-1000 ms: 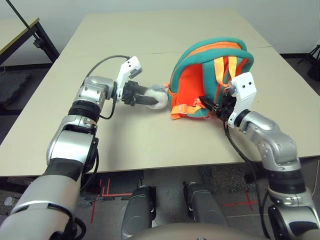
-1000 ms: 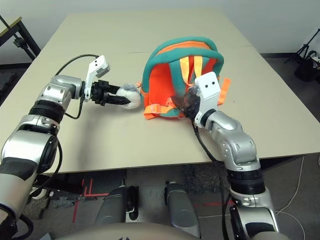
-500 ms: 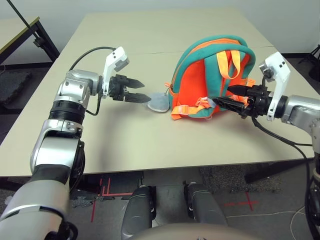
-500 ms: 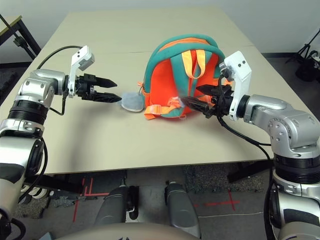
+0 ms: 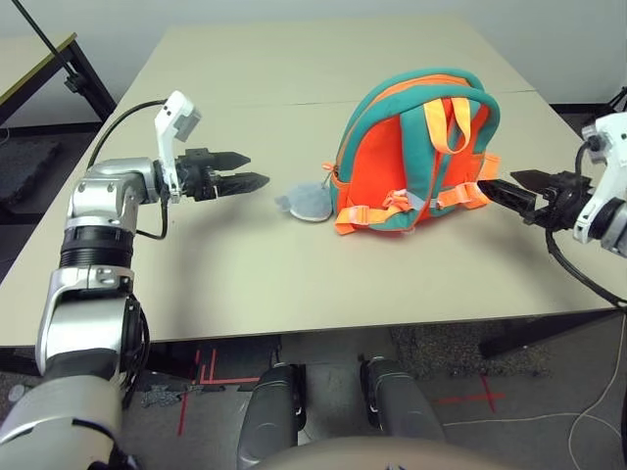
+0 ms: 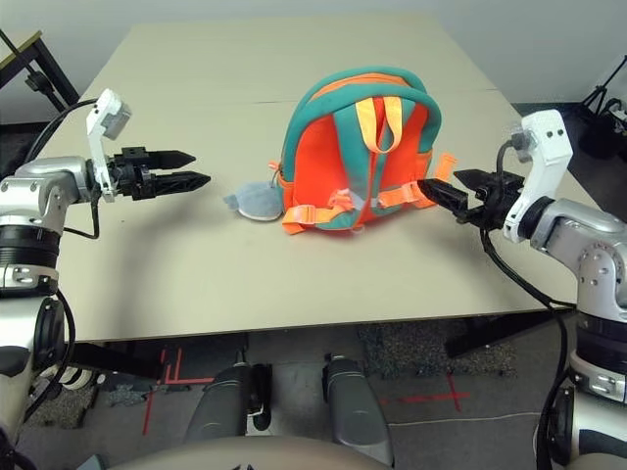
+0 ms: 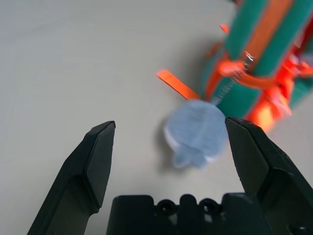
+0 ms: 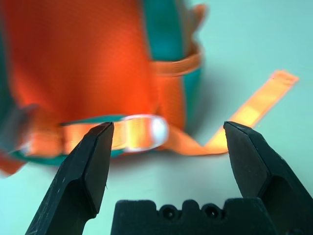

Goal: Put the pencil case into the backpack and zip it.

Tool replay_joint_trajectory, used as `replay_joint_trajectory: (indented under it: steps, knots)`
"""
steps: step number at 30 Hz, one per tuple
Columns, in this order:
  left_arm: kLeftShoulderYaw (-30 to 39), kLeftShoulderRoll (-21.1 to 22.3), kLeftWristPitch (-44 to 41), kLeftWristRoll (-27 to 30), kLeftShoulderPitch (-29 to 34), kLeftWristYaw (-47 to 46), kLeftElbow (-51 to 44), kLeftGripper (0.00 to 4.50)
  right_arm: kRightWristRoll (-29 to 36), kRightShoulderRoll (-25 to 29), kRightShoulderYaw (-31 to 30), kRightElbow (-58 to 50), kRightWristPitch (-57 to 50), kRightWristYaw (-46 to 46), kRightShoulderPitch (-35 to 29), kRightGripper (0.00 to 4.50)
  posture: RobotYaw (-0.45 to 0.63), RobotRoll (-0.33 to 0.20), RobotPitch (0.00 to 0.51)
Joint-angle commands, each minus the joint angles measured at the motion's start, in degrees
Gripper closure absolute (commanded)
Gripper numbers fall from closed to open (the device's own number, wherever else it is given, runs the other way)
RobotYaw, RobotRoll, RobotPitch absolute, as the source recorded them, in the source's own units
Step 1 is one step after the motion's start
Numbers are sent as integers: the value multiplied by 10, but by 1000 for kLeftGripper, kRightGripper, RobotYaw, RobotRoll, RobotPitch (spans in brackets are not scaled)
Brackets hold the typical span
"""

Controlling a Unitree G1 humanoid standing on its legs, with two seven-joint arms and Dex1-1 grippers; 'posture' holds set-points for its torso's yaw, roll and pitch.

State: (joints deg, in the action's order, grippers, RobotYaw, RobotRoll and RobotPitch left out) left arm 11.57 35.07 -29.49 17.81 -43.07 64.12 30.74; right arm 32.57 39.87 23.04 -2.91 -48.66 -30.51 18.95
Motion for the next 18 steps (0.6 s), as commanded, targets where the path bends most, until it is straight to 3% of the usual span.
replay_joint_trajectory:
  steps: [1, 10, 18]
  knots:
    - [29, -12, 19, 17, 41, -52, -24, 0, -28, -17, 18, 46, 50, 34, -2, 46, -187, 0, 116]
    - [74, -44, 100, 26, 90, -156, -21, 0, -66, -48, 29, 134, 172, 72, -4, 46, -170, 0, 117]
    - [114, -55, 184, 27, 82, -245, 45, 0, -94, -70, 43, 210, 267, 110, 4, 46, -153, 0, 132]
